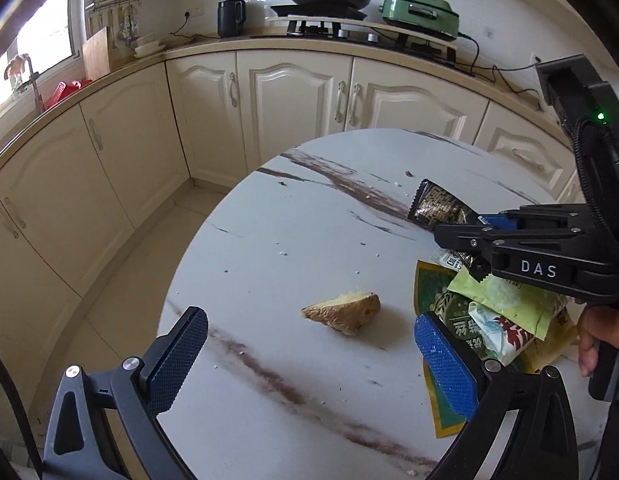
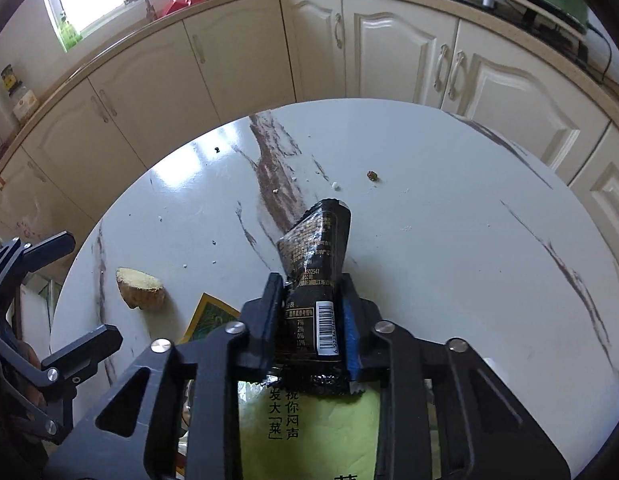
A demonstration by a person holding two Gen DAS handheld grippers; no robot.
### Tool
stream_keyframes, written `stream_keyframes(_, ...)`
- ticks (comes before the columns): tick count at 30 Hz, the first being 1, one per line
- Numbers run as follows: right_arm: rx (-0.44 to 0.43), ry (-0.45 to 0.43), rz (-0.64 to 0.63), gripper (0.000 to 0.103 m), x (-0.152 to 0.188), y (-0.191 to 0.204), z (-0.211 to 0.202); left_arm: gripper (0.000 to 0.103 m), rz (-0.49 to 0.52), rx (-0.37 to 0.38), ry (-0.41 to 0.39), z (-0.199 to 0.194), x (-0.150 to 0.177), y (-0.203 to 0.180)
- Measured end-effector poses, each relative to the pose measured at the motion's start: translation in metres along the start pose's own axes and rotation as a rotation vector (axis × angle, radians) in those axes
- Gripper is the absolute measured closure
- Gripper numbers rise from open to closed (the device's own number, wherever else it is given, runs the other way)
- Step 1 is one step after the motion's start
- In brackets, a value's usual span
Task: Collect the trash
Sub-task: 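Grasp the ginger root with the left tool while the right tool grasps the black snack bag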
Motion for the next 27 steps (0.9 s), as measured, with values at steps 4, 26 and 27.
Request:
stream_keyframes(4, -0.036, -0.023, 0.031, 0.084, 0.002, -0.004, -0.007, 0.032, -0.014, 0.019, 0.034, 0.015, -0.002, 0.001)
stream_keyframes(26, -0.063, -0.156, 0.008, 0.086, -0.002, 0.038, -0.094, 0.065, -0.019, 0.108, -0.105, -0.094, 0.028, 0.017)
stream_keyframes(27, -0.068, -0.163, -0.004, 0.086, -0.002, 0.049, -0.1, 0.065, -0.026, 0.107, -0.115, -0.106, 0.032, 0.022)
Point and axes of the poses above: each gripper's, at about its wrist camera, not at the fingertips, and z roughly the way its jaws point, y to its left, x to its underside, the point moved 10 cm from there along z, roughly the way its jaws point, and after that the axes turned 7 degrees about -z, right-handed, at the moved point
